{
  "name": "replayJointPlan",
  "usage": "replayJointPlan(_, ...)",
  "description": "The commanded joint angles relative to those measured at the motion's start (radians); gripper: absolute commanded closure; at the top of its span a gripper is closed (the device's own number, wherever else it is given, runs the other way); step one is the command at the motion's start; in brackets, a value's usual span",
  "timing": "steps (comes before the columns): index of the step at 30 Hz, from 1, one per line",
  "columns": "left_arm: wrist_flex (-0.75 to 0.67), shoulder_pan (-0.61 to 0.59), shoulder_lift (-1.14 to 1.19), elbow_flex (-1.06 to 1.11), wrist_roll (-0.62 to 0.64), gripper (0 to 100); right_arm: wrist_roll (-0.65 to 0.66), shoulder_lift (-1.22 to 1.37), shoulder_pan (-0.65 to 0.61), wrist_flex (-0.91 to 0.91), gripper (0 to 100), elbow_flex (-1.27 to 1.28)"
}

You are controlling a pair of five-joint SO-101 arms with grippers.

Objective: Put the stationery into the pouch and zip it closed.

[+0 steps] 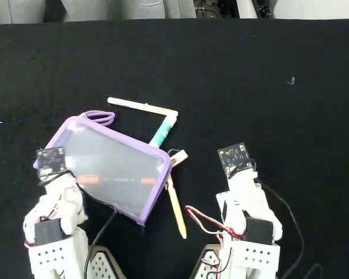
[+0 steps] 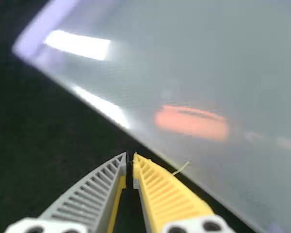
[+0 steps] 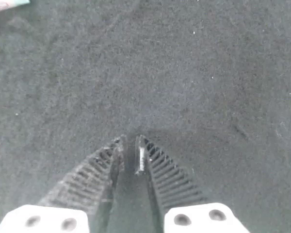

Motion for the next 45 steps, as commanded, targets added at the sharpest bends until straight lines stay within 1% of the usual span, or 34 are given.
replayJointPlan(1,-0.101,-0.288,-0.008,-0.079,0.005,97,0.000,-0.088,0.008,0.005,95.1,-0.004)
replayJointPlan(5,-0.304,-0.515,-0.008,-0.173,-0.003,97,0.000,-0.088,0.008,0.005,95.1,-0.004)
replayJointPlan(7,-0.394,-0.647,-0.008,-0.170,0.006,97,0.000,-0.088,0.008,0.005,95.1,-0.004)
replayJointPlan(8,-0.420,-0.694,-0.008,-0.156,0.008,97,0.000,-0.088,0.008,0.005,95.1,-0.004)
replayJointPlan(10,-0.494,-0.725,-0.008,-0.133,0.012,97,0.000,-0.088,0.008,0.005,95.1,-0.004)
replayJointPlan(11,-0.529,-0.728,-0.008,-0.128,-0.009,96,0.000,-0.088,0.008,0.005,95.1,-0.004)
replayJointPlan(12,-0.552,-0.731,-0.008,-0.130,-0.043,94,0.000,-0.088,0.008,0.005,95.1,-0.004)
replayJointPlan(14,-0.555,-0.723,-0.008,-0.147,-0.087,87,-0.002,-0.088,0.008,0.005,95.1,-0.004)
replayJointPlan(16,-0.503,-0.722,-0.008,-0.193,-0.051,76,-0.002,-0.088,0.008,0.005,95.1,-0.004)
replayJointPlan(18,-0.428,-0.722,-0.008,-0.254,0.005,70,-0.002,-0.088,0.008,0.005,95.1,-0.004)
replayJointPlan(20,-0.361,-0.708,-0.006,-0.318,0.008,69,-0.002,-0.088,0.008,0.005,95.1,-0.004)
replayJointPlan(23,-0.275,-0.651,0.000,-0.403,-0.002,69,0.000,-0.088,0.008,0.005,95.1,-0.004)
replayJointPlan(26,-0.209,-0.595,0.080,-0.503,-0.002,69,0.000,-0.088,0.008,0.005,95.1,-0.004)
replayJointPlan(28,-0.175,-0.578,0.201,-0.595,0.000,69,0.000,-0.088,0.008,0.005,95.1,-0.004)
replayJointPlan(31,-0.127,-0.575,0.456,-0.768,0.000,69,0.000,-0.088,0.008,0.005,95.1,-0.004)
replayJointPlan(33,-0.068,-0.575,0.643,-0.901,0.000,69,0.000,-0.088,0.008,0.005,95.1,-0.004)
replayJointPlan(35,0.023,-0.575,0.825,-1.035,0.009,69,0.000,-0.088,0.008,0.005,95.1,-0.004)
replayJointPlan(39,0.186,-0.575,1.137,-1.267,0.098,69,0.000,-0.088,0.008,0.005,95.1,-0.004)
replayJointPlan(45,0.333,-0.575,1.471,-1.524,0.272,69,0.000,-0.088,0.008,0.005,95.1,-0.004)
